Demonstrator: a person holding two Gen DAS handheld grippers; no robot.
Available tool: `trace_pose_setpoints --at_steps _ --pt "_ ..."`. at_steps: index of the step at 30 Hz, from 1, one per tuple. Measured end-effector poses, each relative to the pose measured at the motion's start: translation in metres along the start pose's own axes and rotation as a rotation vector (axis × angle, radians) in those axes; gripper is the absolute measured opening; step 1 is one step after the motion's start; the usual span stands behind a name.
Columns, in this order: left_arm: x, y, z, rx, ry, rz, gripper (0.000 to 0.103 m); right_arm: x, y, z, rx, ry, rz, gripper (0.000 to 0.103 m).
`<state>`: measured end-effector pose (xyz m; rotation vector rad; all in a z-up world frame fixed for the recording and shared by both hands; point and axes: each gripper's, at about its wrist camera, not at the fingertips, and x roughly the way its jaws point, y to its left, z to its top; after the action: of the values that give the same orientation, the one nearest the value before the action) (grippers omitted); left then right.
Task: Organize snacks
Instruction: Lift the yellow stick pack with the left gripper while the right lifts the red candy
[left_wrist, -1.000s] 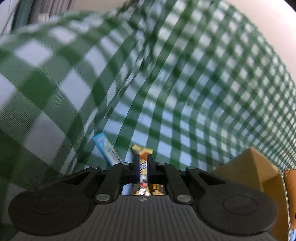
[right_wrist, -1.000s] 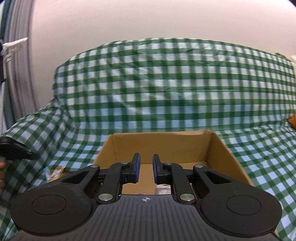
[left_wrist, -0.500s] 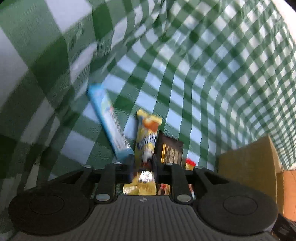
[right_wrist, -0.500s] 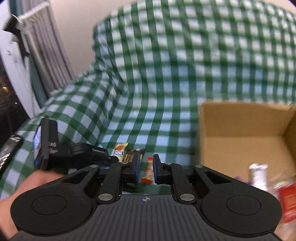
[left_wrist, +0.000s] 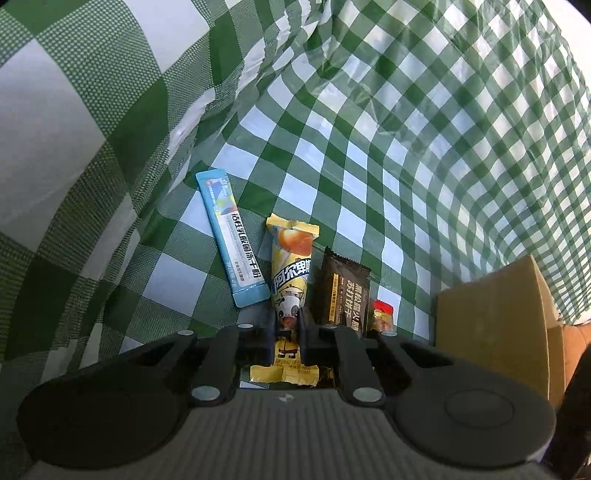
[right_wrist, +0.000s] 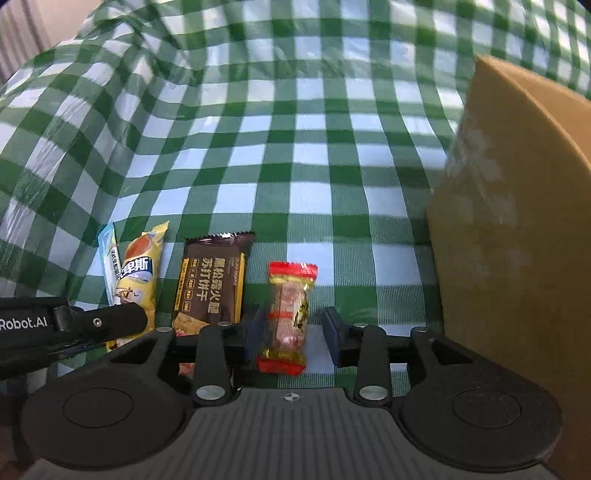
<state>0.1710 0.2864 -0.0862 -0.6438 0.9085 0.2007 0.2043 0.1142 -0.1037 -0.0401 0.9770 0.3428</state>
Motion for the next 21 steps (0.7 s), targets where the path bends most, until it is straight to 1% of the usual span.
trace_pose_setpoints --at_steps 2,5,8,10,13,14,15,18,20,21 --pt "-0.002 0.000 0.000 -0.006 0.000 -0.003 0.013 -0.006 -0.003 -0.002 0.012 -0.004 0.025 0.019" --pt "-0.008 -0.002 -0.002 -0.005 -0.003 -0.004 0.013 -0.029 -0.007 -0.008 0.003 -0.030 0.030 0.019" --pt "-0.016 -0.005 -0.006 0.023 0.001 0.009 0.013 -0.061 -0.009 -0.017 -0.009 -0.047 0.072 0.019" --pt "-0.022 -0.011 -0.011 0.075 0.001 0.017 0.013 -0.082 -0.011 -0.025 -0.031 -0.052 0.099 0.019" --pt "-0.032 -0.021 -0.023 0.173 0.024 0.068 0.013 -0.116 -0.015 -0.042 -0.078 -0.048 0.148 0.019" --pt "-0.036 -0.022 -0.026 0.176 0.033 0.081 0.013 -0.126 -0.017 -0.048 -0.095 -0.051 0.166 0.019" --pt "-0.043 -0.022 -0.029 0.170 0.040 0.081 0.013 -0.137 -0.018 -0.054 -0.120 -0.053 0.186 0.019" --pt "-0.067 -0.026 -0.045 0.179 0.048 0.035 0.013 -0.166 -0.022 -0.081 -0.205 -0.056 0.235 0.019" --pt "-0.079 -0.028 -0.060 0.201 0.063 0.035 0.013 -0.181 -0.025 -0.103 -0.265 -0.062 0.257 0.019" --pt "-0.082 -0.027 -0.067 0.191 0.074 0.036 0.013 -0.187 -0.026 -0.113 -0.282 -0.068 0.263 0.019"
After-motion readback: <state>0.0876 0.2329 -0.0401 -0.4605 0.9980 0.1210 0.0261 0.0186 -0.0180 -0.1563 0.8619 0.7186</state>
